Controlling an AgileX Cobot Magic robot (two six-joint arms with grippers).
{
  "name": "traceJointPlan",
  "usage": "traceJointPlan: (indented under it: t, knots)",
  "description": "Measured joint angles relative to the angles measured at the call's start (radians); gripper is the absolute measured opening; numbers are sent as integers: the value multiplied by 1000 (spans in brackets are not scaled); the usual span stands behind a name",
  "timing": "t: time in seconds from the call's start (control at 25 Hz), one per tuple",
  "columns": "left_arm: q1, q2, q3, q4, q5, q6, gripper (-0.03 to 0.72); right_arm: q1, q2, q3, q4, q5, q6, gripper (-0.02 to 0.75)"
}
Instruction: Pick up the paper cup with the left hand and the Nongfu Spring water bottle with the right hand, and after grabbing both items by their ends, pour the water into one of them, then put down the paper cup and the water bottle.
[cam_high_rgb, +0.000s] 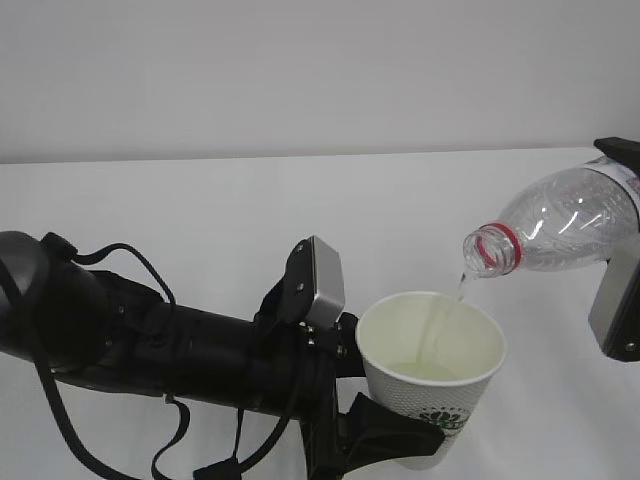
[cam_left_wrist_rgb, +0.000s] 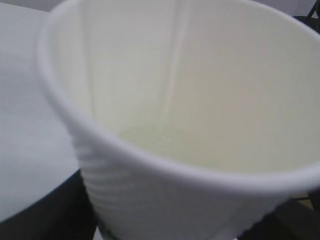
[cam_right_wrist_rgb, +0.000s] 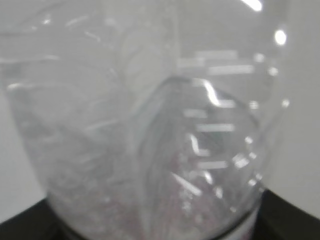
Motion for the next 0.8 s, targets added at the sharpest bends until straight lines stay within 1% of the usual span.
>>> traceJointPlan:
  t: [0.8]
  knots:
    - [0, 0, 0, 0, 0, 0, 525, 0, 0, -7, 0, -2, -2, 482]
